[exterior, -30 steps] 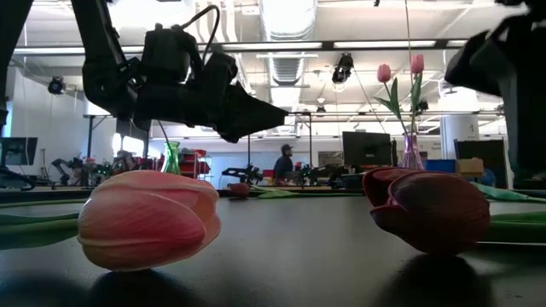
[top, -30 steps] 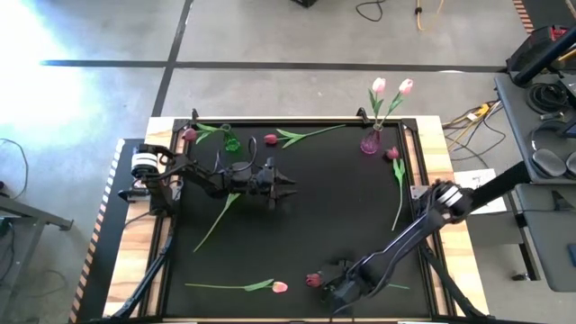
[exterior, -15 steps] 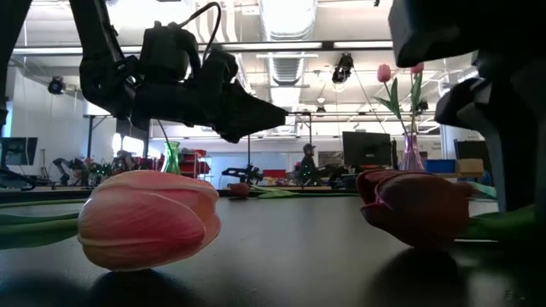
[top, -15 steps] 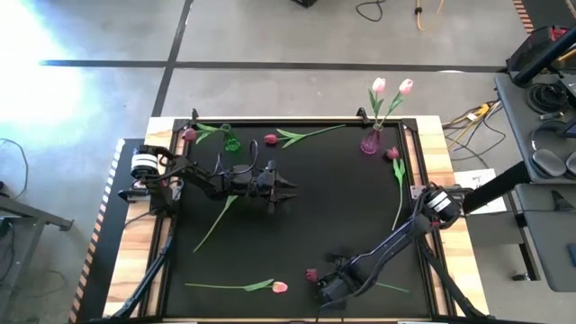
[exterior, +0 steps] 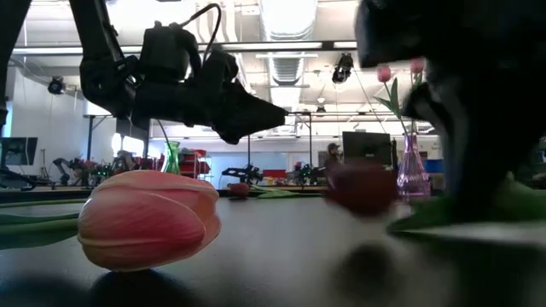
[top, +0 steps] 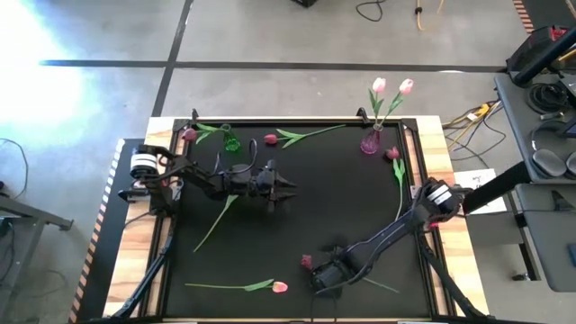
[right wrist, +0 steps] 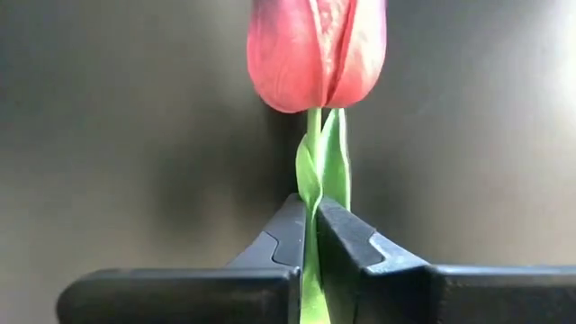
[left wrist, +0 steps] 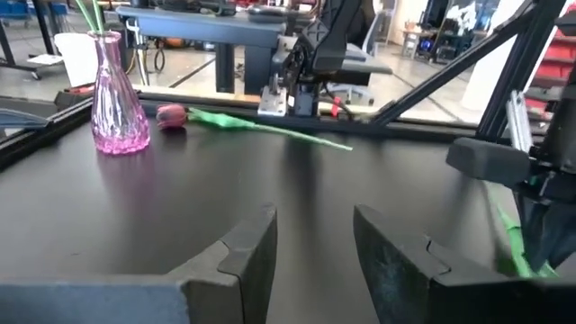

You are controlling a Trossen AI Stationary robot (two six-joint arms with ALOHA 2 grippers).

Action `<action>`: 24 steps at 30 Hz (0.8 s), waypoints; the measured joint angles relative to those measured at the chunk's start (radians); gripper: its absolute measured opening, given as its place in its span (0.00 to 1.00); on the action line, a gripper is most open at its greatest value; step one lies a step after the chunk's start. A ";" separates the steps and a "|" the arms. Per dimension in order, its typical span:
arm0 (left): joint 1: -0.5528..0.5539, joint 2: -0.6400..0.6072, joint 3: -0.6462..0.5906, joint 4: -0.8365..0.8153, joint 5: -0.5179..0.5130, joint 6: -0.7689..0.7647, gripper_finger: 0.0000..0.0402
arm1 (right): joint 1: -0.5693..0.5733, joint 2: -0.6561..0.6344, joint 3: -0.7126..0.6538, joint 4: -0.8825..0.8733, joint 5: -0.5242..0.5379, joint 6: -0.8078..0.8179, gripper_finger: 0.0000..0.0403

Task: Sort flowers into vase by color
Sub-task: Put the red flower into the green vase

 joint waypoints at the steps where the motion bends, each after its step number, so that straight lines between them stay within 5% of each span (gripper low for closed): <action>1: 0.000 -0.004 -0.001 0.012 0.001 -0.001 0.32 | -0.002 -0.019 0.000 0.003 0.028 -0.006 0.03; 11: 0.010 -0.095 -0.104 0.105 0.047 0.024 0.19 | -0.023 -0.216 -0.099 0.052 0.369 -0.089 0.03; 24: 0.031 -0.282 -0.186 0.116 0.045 0.000 0.01 | -0.207 -0.462 -0.359 0.795 0.438 -0.710 0.03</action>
